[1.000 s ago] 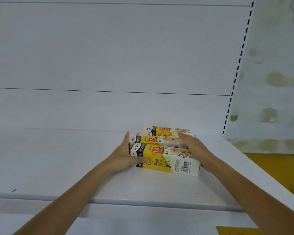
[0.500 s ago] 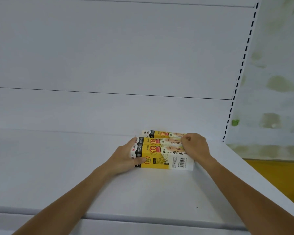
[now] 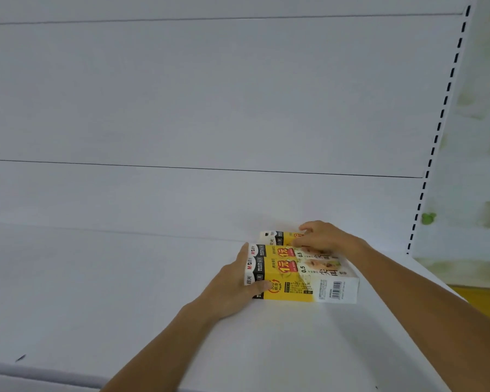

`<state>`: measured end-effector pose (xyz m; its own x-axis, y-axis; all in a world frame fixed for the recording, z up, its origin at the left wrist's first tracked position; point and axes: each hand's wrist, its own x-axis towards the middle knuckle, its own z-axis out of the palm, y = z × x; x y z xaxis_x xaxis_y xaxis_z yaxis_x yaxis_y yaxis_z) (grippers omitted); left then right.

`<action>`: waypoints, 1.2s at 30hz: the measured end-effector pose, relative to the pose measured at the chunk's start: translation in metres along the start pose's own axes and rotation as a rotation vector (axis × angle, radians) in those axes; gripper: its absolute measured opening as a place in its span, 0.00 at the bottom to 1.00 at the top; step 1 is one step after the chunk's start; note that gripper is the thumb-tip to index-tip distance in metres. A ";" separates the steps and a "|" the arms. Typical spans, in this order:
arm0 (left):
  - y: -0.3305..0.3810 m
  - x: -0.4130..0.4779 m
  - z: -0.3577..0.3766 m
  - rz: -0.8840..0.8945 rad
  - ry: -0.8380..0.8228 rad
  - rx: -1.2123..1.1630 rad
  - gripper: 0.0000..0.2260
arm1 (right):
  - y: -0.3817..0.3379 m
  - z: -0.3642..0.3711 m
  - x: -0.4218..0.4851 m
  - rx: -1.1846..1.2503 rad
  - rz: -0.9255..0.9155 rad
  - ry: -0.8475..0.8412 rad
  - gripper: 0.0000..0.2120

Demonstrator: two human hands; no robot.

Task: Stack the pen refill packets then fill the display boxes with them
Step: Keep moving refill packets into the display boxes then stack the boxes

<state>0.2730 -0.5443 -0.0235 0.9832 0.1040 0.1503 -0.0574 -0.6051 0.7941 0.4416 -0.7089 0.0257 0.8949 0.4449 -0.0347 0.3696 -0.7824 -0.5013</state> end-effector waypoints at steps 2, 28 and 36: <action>0.001 0.000 -0.002 0.005 -0.014 -0.021 0.35 | -0.007 -0.005 0.009 -0.077 -0.004 -0.069 0.31; 0.057 -0.046 -0.086 0.422 0.573 -0.130 0.45 | -0.164 0.013 -0.120 0.689 -0.864 0.417 0.18; 0.017 -0.075 -0.074 0.244 0.411 -0.135 0.40 | -0.138 0.051 -0.129 0.649 -0.826 0.290 0.22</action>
<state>0.1857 -0.5039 0.0228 0.7899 0.2910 0.5398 -0.3260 -0.5462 0.7716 0.2623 -0.6361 0.0553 0.4875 0.5410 0.6853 0.7576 0.1280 -0.6400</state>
